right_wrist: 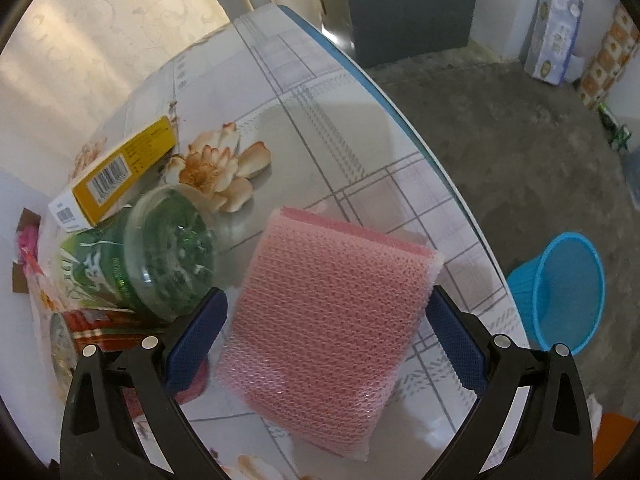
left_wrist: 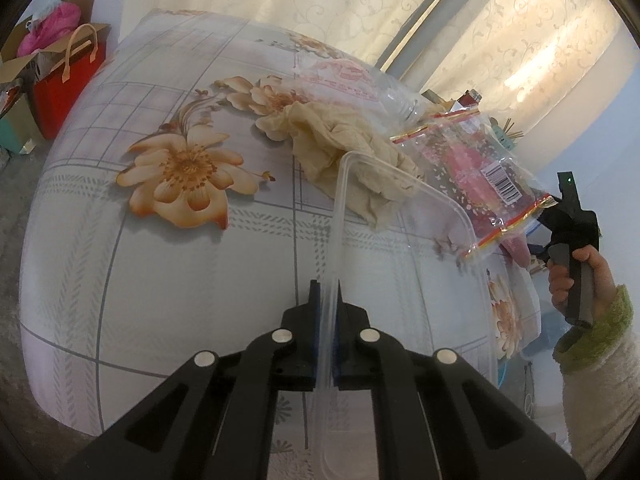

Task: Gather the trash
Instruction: 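Grasp the clear container rim with the left gripper while the right grasps the pink sponge, then carry the container and pink sponge over the blue wastebasket with both grippers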

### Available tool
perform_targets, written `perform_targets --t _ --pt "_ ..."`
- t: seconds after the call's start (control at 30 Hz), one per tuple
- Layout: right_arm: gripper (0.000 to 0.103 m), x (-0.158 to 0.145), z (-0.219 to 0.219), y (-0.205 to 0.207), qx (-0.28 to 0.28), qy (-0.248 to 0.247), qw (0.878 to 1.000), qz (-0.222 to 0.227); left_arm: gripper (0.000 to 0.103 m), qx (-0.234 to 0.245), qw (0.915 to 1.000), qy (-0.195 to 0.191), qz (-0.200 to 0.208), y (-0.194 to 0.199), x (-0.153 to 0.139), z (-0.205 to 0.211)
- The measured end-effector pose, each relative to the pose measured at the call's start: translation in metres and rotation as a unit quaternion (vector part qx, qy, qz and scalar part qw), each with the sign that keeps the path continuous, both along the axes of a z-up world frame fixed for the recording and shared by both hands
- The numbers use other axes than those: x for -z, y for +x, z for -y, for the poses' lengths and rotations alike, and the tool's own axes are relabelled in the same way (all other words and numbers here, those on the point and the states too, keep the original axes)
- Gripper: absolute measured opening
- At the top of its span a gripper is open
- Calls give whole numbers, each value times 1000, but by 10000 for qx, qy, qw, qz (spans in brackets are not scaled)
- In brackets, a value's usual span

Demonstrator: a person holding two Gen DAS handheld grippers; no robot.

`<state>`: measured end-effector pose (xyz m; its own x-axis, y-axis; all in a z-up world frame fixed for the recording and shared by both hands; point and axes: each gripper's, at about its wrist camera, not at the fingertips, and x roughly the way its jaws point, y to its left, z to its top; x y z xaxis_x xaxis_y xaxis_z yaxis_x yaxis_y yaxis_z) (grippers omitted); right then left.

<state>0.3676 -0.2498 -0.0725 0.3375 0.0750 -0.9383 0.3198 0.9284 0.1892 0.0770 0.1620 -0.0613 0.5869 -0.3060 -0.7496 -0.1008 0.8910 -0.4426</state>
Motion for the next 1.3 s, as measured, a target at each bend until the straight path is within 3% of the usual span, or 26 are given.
perform_targets --t 0.13,0.3,0.7,0.9,1.13,1.3 --pt "85 -2 5 -6 11 -45 9999 111 3 -39 10000 -11 11 -1 0 -1" --pt "82 -4 10 -18 -66 20 9998 199 2 -101 9999 -8 20 -4 -2 -4" --pt "81 -33 28 -87 -60 937 9917 881 2 -3 9997 23 262 -25 -28 5" --pt "81 -47 38 -136 -8 1428 9818 1250 2 290 9980 98 553 -38 -55 24" --pt "81 -55 79 -193 412 1852 9671 1694 2 802 9931 207 830 -37 -84 66" --pt "81 -54 126 -235 911 1911 9582 1925 2 1531 9820 353 1050 -24 -106 127"
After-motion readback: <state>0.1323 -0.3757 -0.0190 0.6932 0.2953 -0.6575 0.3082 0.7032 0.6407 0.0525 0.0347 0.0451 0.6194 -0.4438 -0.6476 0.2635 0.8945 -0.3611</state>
